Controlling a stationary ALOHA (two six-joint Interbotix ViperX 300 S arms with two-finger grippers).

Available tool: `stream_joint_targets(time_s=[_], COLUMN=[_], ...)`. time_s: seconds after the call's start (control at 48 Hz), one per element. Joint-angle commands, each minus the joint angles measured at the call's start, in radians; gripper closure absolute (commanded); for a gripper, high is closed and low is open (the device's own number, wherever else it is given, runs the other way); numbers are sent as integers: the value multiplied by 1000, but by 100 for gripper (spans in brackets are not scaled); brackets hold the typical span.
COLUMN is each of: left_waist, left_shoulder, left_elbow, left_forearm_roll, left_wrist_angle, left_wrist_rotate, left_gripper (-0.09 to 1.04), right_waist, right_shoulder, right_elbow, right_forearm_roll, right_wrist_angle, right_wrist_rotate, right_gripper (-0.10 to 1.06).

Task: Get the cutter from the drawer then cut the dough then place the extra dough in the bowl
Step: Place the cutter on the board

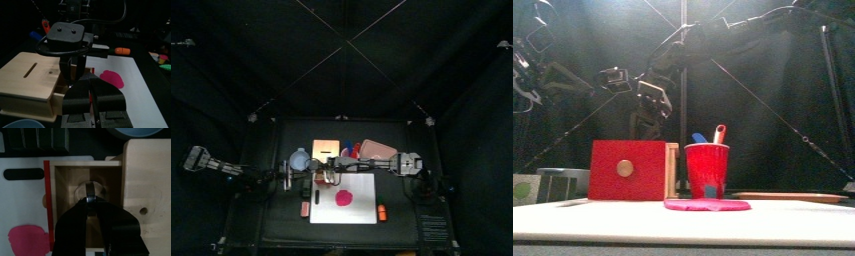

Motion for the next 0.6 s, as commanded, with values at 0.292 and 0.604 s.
stream_joint_targets(time_s=[0.292,0.604], left_waist=[2,9], left_shoulder=[2,2], left_elbow=[-11,-9], left_forearm_roll=[0,2], left_wrist_angle=[-5,-5], left_wrist_rotate=[2,3], left_gripper=[69,69], right_waist=[31,58], right_shoulder=[-107,-169], right_elbow=[-245,-314], right_forearm_roll=[-20,-23], right_wrist_angle=[241,469], right_wrist_rotate=[2,61], right_gripper=[49,49])
